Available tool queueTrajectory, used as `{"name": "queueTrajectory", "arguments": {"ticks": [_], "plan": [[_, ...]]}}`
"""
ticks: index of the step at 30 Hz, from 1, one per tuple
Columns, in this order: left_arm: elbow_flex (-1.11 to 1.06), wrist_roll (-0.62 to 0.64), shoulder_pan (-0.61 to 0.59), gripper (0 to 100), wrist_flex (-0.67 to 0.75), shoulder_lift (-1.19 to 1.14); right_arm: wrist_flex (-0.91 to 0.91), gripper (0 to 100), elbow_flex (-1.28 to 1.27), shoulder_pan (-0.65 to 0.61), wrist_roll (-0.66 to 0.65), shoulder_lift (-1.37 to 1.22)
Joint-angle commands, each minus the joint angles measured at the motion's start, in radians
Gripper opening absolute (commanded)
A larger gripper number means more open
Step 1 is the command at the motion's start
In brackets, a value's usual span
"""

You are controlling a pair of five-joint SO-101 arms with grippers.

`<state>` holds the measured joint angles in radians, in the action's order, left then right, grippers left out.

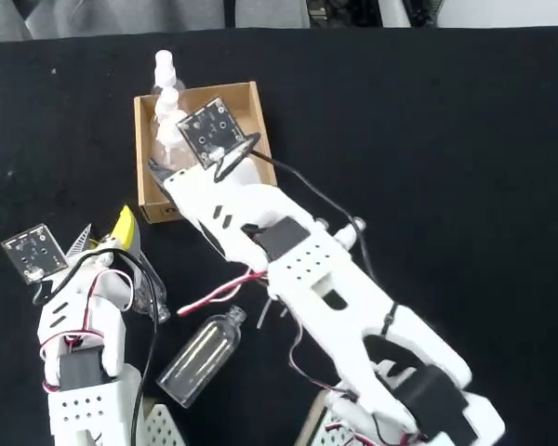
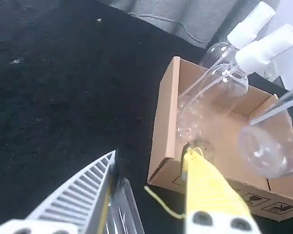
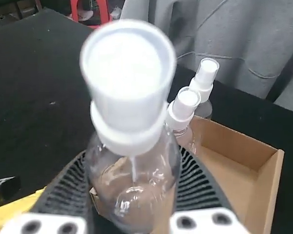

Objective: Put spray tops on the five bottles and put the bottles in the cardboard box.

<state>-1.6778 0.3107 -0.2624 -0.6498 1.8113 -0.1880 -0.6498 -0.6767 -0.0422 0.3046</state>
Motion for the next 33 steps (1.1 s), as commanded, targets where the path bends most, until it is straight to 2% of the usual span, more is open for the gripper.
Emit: {"name": "queueTrajectory", "arguments": {"ticks": [1,4,18,33], "plan": [[-0.024,-0.008,-0.013,21,-0.002,0.006,0.078,4.1,0.081,0.014,0.084,-0.018],[-0.024,-0.008,-0.013,21,-0.002,0.005,0.143,4.1,0.077,0.026,0.129,-0.061],[-0.024,-0.008,-0.013,21,-0.002,0.002,0.328,4.1,0.091,0.058,0.129,-0.263],[-0.024,-0.008,-0.013,21,-0.003,0.002,0.333,4.1,0.208,0.058,0.127,-0.503]]}}
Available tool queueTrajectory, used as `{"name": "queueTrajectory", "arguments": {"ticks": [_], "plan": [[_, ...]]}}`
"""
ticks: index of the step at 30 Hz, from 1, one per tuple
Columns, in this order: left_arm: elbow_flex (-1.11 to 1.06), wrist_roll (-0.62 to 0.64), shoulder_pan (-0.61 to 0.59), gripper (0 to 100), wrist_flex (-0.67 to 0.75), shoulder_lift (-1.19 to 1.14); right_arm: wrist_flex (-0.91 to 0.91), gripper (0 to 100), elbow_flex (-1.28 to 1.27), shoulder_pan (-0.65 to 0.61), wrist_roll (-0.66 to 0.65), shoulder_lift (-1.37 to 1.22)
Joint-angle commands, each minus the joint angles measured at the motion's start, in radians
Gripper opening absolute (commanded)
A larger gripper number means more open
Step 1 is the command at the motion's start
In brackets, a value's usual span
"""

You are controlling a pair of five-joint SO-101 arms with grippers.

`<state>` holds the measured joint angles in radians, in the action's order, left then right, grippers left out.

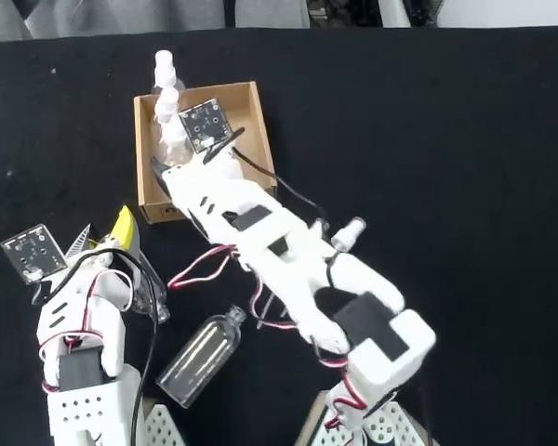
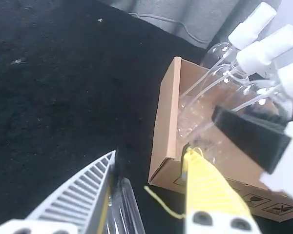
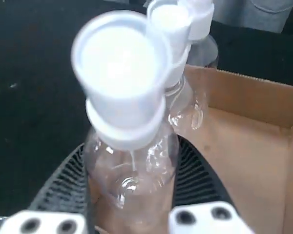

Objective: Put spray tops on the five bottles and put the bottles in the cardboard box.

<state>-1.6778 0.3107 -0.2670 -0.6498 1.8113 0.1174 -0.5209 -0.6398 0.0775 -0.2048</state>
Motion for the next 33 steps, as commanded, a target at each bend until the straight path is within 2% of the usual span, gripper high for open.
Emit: {"name": "queueTrajectory", "arguments": {"ticks": [1,10,15,26,33], "plan": [[-0.024,-0.008,-0.008,21,-0.003,0.002,0.028,4.1,0.079,0.021,0.008,-0.001],[-0.024,-0.008,-0.008,21,-0.003,0.000,0.021,4.7,0.088,0.017,-0.044,-0.044],[-0.024,-0.008,-0.008,21,-0.003,0.000,0.005,16.0,0.084,0.015,-0.041,-0.044],[-0.024,-0.008,-0.008,21,-0.003,0.000,-0.035,30.6,0.087,0.002,-0.040,-0.042],[-0.024,-0.008,-0.008,21,-0.003,0.000,-0.037,31.9,0.082,-0.034,-0.040,-0.038]]}}
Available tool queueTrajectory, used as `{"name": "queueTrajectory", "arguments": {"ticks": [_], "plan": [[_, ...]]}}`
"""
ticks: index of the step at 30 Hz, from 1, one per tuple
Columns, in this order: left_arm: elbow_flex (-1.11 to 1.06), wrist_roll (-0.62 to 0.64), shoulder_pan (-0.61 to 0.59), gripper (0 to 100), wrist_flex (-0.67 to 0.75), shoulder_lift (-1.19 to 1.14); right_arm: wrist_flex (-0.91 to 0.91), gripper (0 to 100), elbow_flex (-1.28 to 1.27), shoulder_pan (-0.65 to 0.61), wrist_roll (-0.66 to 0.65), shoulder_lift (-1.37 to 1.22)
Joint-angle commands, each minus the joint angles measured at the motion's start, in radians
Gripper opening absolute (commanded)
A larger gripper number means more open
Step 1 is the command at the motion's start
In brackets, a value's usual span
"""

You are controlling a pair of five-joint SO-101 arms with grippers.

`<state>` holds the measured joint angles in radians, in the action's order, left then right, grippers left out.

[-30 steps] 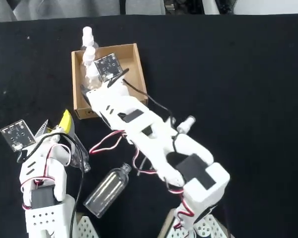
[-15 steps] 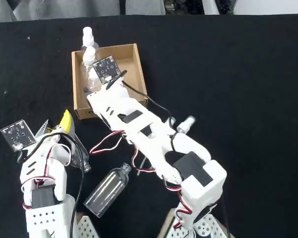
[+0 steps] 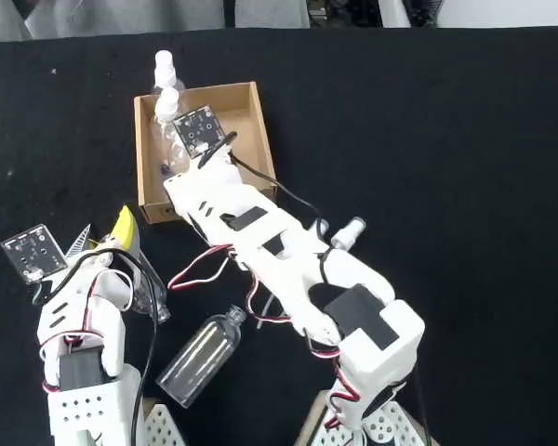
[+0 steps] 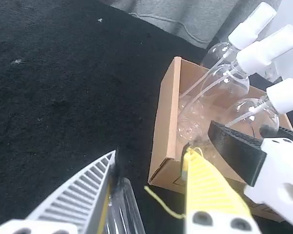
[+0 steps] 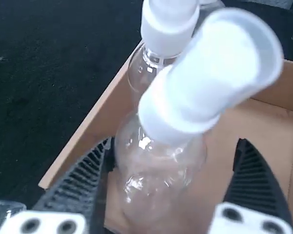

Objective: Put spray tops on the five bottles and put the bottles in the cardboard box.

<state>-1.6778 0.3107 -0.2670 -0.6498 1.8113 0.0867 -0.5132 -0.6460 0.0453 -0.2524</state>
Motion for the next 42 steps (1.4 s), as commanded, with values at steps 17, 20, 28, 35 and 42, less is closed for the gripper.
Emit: {"name": "queueTrajectory", "arguments": {"ticks": [17,20,28,35,42], "plan": [[-0.024,-0.008,-0.010,21,-0.003,0.000,-0.138,36.0,0.131,-0.026,-0.008,0.012],[-0.024,-0.008,-0.010,21,-0.003,0.000,-0.140,43.8,0.127,-0.028,-0.008,0.012],[-0.024,-0.008,-0.010,21,-0.003,0.000,-0.196,44.6,0.125,-0.026,-0.009,0.051],[-0.024,-0.008,-0.010,21,-0.003,0.000,-0.301,44.6,0.124,-0.025,-0.008,0.120],[-0.024,-0.008,-0.010,21,-0.003,0.000,-0.336,44.6,0.130,-0.023,-0.008,0.130]]}}
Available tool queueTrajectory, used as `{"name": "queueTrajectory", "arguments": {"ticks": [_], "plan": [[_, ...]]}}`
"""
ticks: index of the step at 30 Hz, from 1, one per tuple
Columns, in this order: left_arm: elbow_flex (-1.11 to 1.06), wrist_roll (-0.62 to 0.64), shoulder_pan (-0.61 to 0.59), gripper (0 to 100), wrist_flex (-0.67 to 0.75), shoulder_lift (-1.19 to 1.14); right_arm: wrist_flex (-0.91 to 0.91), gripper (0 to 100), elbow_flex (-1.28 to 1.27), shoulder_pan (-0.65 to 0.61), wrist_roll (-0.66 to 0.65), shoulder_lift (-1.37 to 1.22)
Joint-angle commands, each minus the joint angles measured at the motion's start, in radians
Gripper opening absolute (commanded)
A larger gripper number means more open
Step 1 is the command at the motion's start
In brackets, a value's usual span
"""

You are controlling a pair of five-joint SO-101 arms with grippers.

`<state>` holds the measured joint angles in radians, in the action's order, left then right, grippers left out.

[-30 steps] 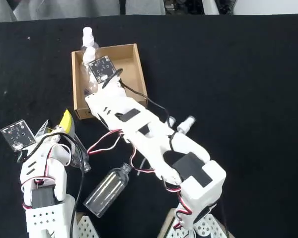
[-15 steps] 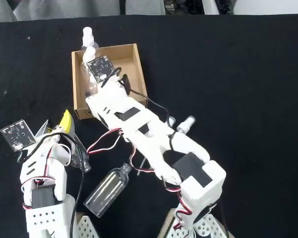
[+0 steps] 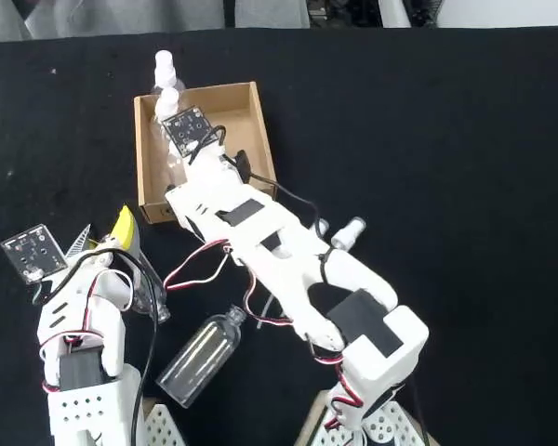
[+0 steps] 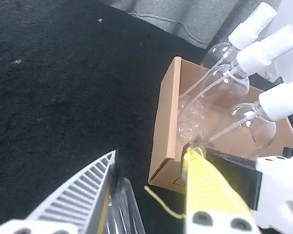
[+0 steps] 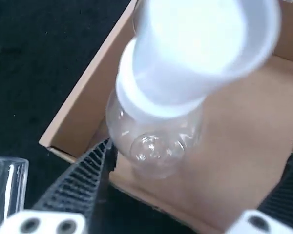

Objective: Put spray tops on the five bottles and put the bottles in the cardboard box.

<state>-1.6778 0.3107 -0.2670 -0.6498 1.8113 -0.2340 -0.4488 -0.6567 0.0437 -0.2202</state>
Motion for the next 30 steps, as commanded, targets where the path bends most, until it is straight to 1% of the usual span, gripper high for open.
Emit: {"name": "queueTrajectory", "arguments": {"ticks": [1,6,12,21,30], "plan": [[-0.024,-0.008,-0.010,21,-0.003,0.000,-0.023,44.6,0.067,-0.012,-0.006,0.097],[-0.024,-0.008,-0.010,21,-0.003,0.000,-0.068,44.6,0.061,-0.012,-0.008,0.139],[-0.024,-0.008,-0.010,21,-0.003,0.000,-0.215,44.6,0.061,-0.012,-0.006,0.246],[-0.024,-0.008,-0.010,21,-0.003,0.000,-0.368,44.6,0.059,-0.012,-0.011,0.351],[-0.024,-0.008,-0.010,21,-0.003,0.000,-0.588,44.5,0.059,-0.012,-0.008,0.492]]}}
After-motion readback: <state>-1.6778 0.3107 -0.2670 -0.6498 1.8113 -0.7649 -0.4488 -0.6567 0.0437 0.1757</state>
